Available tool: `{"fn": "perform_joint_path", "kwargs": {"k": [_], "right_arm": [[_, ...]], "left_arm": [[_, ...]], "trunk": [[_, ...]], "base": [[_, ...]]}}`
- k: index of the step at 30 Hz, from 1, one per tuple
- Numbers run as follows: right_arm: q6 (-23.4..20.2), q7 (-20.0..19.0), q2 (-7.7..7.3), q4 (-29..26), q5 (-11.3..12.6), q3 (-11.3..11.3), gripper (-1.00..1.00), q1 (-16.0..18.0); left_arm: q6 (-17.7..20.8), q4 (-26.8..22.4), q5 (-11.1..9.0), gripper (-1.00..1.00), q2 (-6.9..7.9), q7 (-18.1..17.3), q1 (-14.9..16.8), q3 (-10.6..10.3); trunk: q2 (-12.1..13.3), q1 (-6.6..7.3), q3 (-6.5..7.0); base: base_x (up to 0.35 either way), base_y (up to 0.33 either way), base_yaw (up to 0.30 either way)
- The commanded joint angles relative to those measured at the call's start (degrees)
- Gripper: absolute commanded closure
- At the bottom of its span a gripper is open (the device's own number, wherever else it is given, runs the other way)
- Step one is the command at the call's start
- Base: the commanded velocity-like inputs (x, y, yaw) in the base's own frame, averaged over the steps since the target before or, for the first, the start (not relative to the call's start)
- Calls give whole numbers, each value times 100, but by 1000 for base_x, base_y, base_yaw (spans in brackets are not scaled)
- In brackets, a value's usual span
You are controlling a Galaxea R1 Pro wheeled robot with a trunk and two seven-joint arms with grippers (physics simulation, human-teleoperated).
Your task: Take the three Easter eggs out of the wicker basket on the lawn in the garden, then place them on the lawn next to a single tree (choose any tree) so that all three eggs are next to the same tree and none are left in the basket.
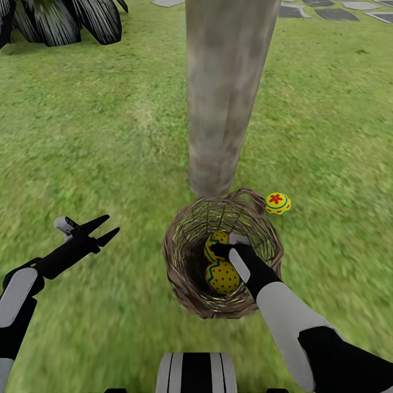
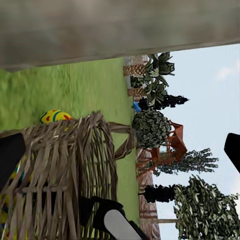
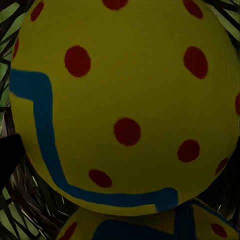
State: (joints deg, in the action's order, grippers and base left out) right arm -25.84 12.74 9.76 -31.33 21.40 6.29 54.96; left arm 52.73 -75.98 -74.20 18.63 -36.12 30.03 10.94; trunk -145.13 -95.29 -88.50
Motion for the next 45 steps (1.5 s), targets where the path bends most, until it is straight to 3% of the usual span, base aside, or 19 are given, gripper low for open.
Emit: {"fn": "perform_joint_path", "kwargs": {"k": [1, 5, 6, 16, 36, 45], "right_arm": [[-17, 71, -10, 101, -22, 27, -100, -3], [-17, 78, -10, 101, -22, 22, -100, -3], [-17, 79, -10, 101, -22, 22, 100, -3], [-26, 71, -18, 101, -22, 21, 100, -3], [-35, 97, -10, 110, -9, 21, 100, -3], [-44, 97, -1, 110, -4, 30, 100, -3]], "left_arm": [[27, -1, 2, -100, 0, -16, 3, 4], [27, -3, 2, -100, 0, -17, 3, 4], [27, 1, 2, -100, 0, -17, 3, 4], [27, 4, 2, -100, 0, -17, 3, 4], [27, -12, -7, -100, -9, -17, 3, -5], [31, -38, 0, -100, 4, -1, 3, -11]], "trunk": [[-1, -5, -26], [-2, -8, -48], [-2, -8, -48], [-6, -16, -115], [3, 3, 40], [15, 26, 240]], "base": [[0, 0, 0], [0, 0, 0], [0, 0, 0], [0, 0, 0], [0, 0, 0], [0, 0, 0]]}}
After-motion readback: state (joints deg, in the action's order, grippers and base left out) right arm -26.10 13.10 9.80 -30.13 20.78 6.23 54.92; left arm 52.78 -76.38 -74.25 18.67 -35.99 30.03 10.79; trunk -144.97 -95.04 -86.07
